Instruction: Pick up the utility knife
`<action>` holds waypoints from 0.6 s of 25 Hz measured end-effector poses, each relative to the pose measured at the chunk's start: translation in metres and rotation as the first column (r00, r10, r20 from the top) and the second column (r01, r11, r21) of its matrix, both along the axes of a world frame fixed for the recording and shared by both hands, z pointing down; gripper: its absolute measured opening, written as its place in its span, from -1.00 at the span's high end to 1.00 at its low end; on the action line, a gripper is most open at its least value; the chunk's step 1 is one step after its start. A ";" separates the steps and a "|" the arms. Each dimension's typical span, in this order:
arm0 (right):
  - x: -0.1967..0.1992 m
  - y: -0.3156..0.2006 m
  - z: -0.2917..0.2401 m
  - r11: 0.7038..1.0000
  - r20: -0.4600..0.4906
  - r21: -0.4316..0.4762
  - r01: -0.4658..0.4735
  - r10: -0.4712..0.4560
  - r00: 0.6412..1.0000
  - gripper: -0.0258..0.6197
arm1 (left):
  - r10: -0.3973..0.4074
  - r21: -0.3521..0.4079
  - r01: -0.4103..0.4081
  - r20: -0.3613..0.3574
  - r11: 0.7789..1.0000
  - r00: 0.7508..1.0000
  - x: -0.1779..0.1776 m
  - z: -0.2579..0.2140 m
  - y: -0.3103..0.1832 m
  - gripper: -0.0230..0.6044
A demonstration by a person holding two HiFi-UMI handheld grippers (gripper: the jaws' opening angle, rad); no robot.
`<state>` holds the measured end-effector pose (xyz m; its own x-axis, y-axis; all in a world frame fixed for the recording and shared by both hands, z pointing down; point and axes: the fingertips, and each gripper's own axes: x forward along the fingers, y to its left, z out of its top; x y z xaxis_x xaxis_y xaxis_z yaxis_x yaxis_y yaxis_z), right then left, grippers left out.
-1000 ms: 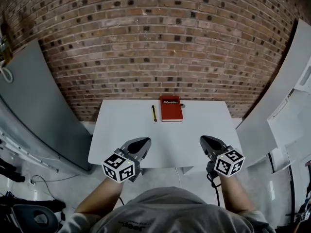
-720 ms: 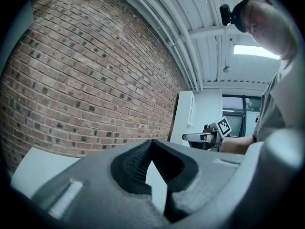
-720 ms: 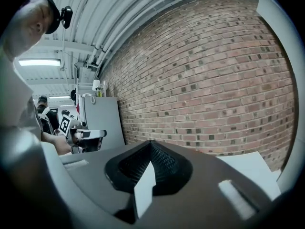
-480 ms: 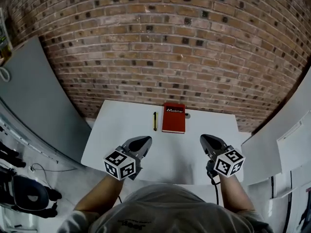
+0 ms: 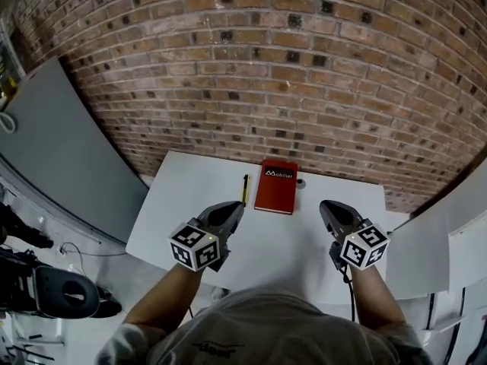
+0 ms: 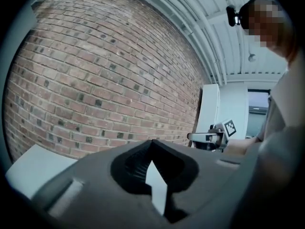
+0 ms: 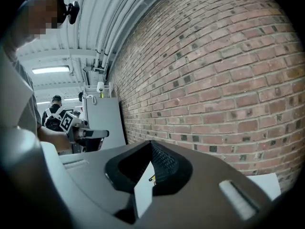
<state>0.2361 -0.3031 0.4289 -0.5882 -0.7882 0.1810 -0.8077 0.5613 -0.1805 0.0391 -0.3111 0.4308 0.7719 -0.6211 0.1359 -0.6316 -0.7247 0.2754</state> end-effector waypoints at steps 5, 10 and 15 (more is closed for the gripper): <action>-0.012 -0.008 0.004 0.999 -0.007 0.017 -0.050 0.050 0.999 0.89 | 0.056 -0.025 -0.056 0.008 0.998 0.998 -0.009 0.013 -0.019 0.93; -0.025 -0.013 0.003 0.994 0.001 0.020 -0.107 0.107 0.994 0.89 | 0.102 -0.025 -0.102 0.025 0.995 0.994 -0.021 0.012 -0.035 0.93; -0.030 -0.023 -0.003 0.992 -0.009 0.034 -0.117 0.118 0.993 0.89 | 0.112 -0.016 -0.112 0.016 0.994 0.994 -0.025 0.012 -0.040 0.93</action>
<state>0.2058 -0.3260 0.4257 -0.4891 -0.8576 0.1593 -0.8703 0.4678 -0.1538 0.0138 -0.3510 0.4428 0.8341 -0.5287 0.1576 -0.5512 -0.7872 0.2767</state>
